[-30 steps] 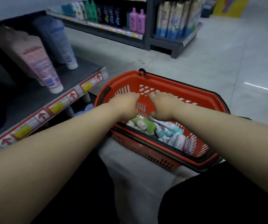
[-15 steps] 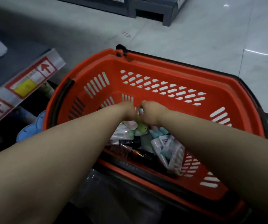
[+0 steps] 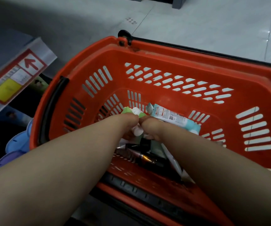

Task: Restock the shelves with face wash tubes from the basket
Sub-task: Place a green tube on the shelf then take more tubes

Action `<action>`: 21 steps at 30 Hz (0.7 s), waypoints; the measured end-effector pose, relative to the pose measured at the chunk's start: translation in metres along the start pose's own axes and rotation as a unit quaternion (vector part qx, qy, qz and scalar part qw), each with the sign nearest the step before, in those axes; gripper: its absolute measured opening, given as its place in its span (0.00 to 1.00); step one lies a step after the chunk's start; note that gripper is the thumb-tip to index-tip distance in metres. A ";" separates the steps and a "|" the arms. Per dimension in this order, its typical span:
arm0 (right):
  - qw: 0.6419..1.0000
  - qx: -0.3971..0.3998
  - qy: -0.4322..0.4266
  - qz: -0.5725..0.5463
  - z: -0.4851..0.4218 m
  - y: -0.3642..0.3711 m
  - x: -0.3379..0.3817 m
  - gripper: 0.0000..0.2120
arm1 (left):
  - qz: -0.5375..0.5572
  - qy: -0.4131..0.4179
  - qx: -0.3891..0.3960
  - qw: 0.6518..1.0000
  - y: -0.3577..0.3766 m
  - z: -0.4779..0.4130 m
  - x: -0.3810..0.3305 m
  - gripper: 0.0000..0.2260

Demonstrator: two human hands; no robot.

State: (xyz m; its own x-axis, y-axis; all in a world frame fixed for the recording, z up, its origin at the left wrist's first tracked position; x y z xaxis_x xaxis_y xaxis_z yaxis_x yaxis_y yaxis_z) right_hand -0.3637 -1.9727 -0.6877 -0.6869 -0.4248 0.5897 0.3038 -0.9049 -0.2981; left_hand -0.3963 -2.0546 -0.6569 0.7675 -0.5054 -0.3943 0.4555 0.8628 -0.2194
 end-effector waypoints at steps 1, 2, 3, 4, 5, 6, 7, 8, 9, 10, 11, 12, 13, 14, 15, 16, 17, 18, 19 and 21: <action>1.000 0.000 -0.008 -0.008 0.003 -0.001 0.004 0.10 | 0.021 -0.012 0.002 1.000 0.001 0.001 0.002 0.15; 1.000 -0.003 -0.002 -0.018 0.007 -0.004 0.008 0.12 | 0.030 -0.013 0.004 0.999 0.001 0.003 0.002 0.15; 1.000 -0.006 0.004 -0.028 0.012 -0.007 0.012 0.13 | 0.038 -0.007 0.004 0.999 0.003 0.008 0.002 0.14; 0.999 -0.009 0.002 -0.033 0.018 -0.011 0.016 0.14 | 0.047 0.000 0.003 0.999 0.003 0.017 0.001 0.13; 0.999 -0.012 -0.004 -0.042 0.026 -0.015 0.021 0.14 | 0.063 0.009 0.007 0.998 0.004 0.027 -0.002 0.13; 0.998 -0.020 -0.013 -0.053 0.035 -0.022 0.027 0.13 | 0.088 0.026 0.011 0.996 0.002 0.039 -0.003 0.13; 0.997 -0.030 -0.029 -0.061 0.045 -0.030 0.033 0.13 | 0.123 0.046 0.011 0.991 0.001 0.049 -0.006 0.15; 0.996 -0.039 -0.042 -0.061 0.055 -0.037 0.040 0.13 | 0.162 0.068 0.007 0.984 -0.002 0.059 -0.007 0.16; 0.996 -0.045 -0.053 -0.056 0.065 -0.043 0.048 0.14 | 0.205 0.087 0.006 0.975 -0.004 0.070 -0.007 0.15; 0.996 -0.042 -0.063 -0.039 0.075 -0.047 0.056 0.15 | 0.242 0.104 0.010 0.965 -0.006 0.082 -0.006 0.13; 0.997 -0.028 -0.076 -0.008 0.085 -0.049 0.064 0.15 | 0.271 0.116 0.016 0.955 -0.008 0.096 -0.003 0.11; 0.995 -0.009 -0.090 0.031 0.097 -0.049 0.072 0.15 | 0.290 0.127 0.019 0.948 -0.011 0.108 0.002 0.10; 0.992 0.007 -0.104 0.065 0.110 -0.046 0.079 0.14 | 0.306 0.137 0.021 0.942 -0.015 0.120 0.007 0.10; 0.988 0.020 -0.125 0.086 0.124 -0.043 0.086 0.13 | 0.322 0.148 0.020 0.935 -0.020 0.130 0.011 0.09; 0.985 0.028 -0.144 0.092 0.137 -0.038 0.091 0.14 | 0.339 0.160 0.016 0.927 -0.024 0.140 0.017 0.08; 0.982 0.032 -0.162 0.090 0.150 -0.033 0.095 0.19 | 0.354 0.176 0.012 0.919 -0.029 0.150 0.023 0.07; 0.980 0.031 -0.176 0.085 0.162 -0.028 0.097 0.24 | 0.369 0.190 0.011 0.910 -0.032 0.161 0.028 0.07; 0.979 0.027 -0.189 0.077 0.175 -0.023 0.099 0.28 | 0.383 0.205 0.009 0.901 -0.036 0.171 0.033 0.07; 0.976 0.017 -0.204 0.074 0.185 -0.018 0.101 0.30 | 0.395 0.219 0.008 0.892 -0.040 0.182 0.038 0.06; 0.969 -0.002 -0.238 0.071 0.207 -0.008 0.106 0.30 | 0.410 0.250 0.000 0.877 -0.049 0.208 0.049 0.07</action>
State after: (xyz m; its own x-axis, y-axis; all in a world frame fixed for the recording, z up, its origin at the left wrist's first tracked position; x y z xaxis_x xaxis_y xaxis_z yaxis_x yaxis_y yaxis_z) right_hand -0.3023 -2.0161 -0.4676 -0.2557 -0.5089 0.8220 0.3695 -0.8371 -0.4033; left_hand -0.2868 -2.1237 -0.4798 0.5440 0.3530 -0.7613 -0.1567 0.9340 0.3210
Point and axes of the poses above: each hand's wrist, its own z-axis away from the middle knuckle, its own y-axis out of the palm, x = y × z, the point moved 2 cm from there along -z, towards the middle knuckle, and after that the axes turned 12 degrees about z, right-handed, at the moved point
